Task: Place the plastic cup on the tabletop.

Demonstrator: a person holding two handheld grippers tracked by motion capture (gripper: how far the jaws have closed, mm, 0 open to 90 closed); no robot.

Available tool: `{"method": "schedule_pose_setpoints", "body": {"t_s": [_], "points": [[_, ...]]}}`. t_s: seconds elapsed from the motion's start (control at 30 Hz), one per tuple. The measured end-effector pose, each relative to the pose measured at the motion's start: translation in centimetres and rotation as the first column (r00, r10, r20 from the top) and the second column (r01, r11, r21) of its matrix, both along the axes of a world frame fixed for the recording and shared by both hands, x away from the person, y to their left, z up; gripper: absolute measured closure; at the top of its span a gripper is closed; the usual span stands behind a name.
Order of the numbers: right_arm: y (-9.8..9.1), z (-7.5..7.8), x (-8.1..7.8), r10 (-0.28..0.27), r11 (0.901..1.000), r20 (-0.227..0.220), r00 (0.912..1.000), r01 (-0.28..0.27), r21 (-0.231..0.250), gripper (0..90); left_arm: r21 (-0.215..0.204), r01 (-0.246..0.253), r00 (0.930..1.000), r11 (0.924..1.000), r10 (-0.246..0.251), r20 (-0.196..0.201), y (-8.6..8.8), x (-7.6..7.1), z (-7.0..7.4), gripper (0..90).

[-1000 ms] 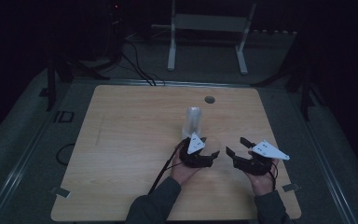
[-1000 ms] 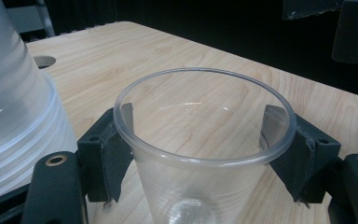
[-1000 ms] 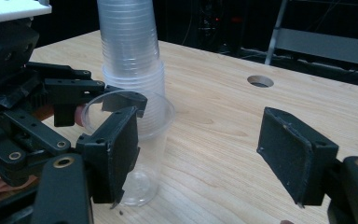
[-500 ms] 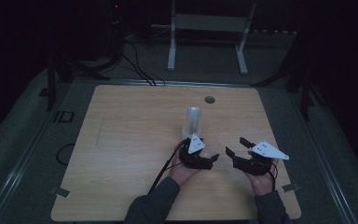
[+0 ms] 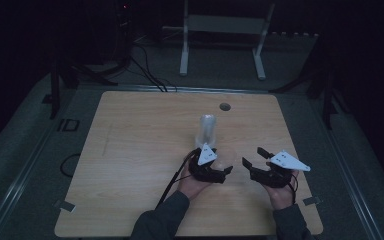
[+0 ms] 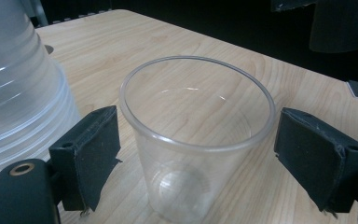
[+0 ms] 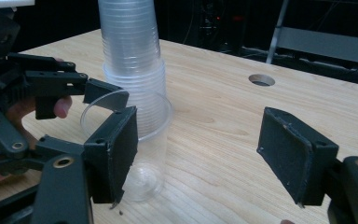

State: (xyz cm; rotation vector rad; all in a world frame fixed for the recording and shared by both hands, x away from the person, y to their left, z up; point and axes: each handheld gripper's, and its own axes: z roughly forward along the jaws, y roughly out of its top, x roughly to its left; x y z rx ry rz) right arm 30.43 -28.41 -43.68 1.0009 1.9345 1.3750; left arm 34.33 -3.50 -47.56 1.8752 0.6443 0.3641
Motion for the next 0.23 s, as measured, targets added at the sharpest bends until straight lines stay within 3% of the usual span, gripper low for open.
{"method": "schedule_pose_setpoints", "body": {"t_s": [0.23], "points": [[-0.02, -0.01, 0.02, -0.001, 1.0000, 0.000, 1.0000, 0.001, 0.000, 28.3, 0.010, -0.003, 1.0000, 0.9999, 0.003, -0.008, 0.51, -0.15, -0.26, 14.5]]}}
